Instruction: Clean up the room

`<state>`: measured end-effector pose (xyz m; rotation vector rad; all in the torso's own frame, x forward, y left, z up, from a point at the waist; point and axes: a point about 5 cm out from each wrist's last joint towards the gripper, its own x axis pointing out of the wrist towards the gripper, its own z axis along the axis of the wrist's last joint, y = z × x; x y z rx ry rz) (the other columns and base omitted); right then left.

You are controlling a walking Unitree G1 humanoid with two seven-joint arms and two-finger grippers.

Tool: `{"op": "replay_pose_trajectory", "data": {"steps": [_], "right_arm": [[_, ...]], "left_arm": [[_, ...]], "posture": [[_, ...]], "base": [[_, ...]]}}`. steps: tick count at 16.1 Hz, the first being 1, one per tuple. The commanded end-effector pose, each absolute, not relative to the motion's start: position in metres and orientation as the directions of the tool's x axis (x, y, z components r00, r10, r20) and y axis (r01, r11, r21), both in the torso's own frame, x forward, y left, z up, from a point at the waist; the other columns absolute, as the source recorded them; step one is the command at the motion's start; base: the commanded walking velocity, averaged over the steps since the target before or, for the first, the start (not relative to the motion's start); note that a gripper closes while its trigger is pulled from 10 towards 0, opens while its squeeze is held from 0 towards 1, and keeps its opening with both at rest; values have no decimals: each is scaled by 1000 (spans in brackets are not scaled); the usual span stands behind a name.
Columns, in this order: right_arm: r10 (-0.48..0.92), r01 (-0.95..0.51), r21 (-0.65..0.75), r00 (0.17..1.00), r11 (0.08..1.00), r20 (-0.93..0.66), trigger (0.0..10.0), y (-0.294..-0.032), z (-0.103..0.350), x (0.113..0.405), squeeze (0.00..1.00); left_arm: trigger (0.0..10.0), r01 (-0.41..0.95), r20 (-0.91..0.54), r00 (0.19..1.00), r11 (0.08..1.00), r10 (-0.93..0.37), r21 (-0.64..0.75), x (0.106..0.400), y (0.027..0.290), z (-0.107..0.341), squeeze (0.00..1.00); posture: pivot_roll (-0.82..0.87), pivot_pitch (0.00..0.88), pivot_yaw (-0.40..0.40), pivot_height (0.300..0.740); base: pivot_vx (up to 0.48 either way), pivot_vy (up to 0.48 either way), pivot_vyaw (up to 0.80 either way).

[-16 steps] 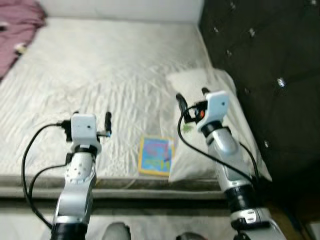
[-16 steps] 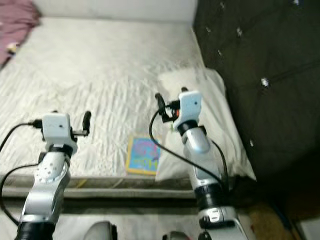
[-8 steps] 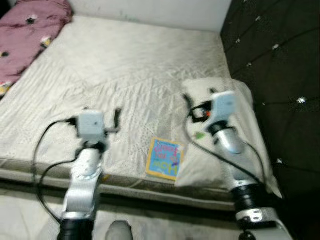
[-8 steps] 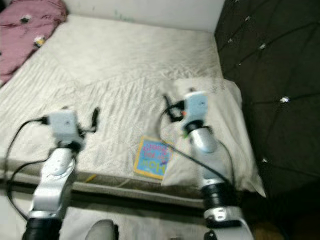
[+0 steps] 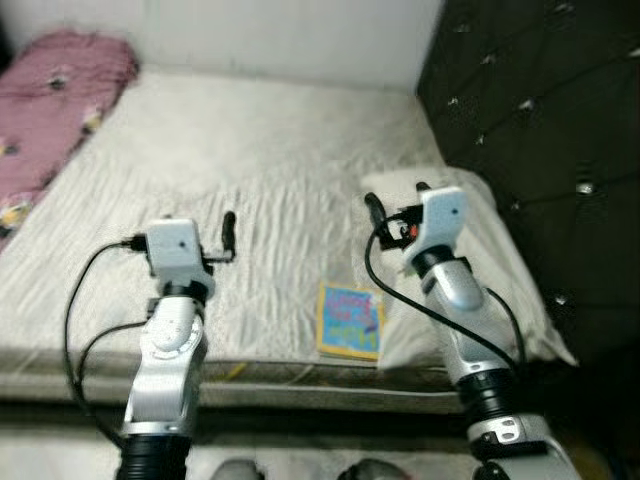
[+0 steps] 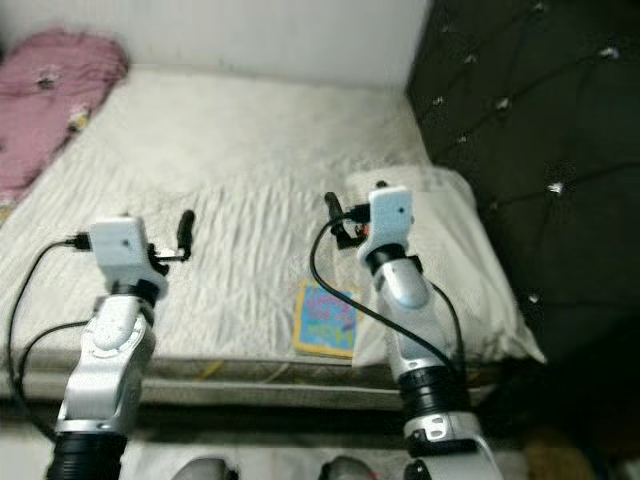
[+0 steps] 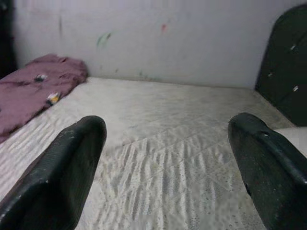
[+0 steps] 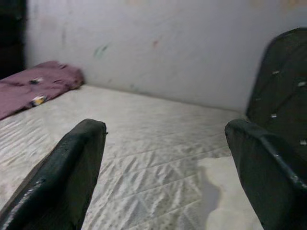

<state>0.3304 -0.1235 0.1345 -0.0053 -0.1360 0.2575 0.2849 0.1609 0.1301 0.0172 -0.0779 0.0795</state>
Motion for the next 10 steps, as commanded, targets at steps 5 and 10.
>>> {"op": "replay_pose_trajectory", "data": {"steps": [5, 10], "right_arm": [[268, -267, -28, 951, 963, 152, 10000, -117, 139, 334, 0], [263, -262, -27, 953, 965, 148, 10000, -119, 138, 334, 0]], "left_arm": [[10000, -50, 95, 994, 998, 54, -40, 287, 161, 135, 0], [10000, -37, 88, 995, 998, 42, -49, 288, 159, 134, 0]], "posture": [[-16, 0, -43, 740], [-16, 0, -49, 740]], "base": [[0, 476, -160], [0, 477, -665]]}}
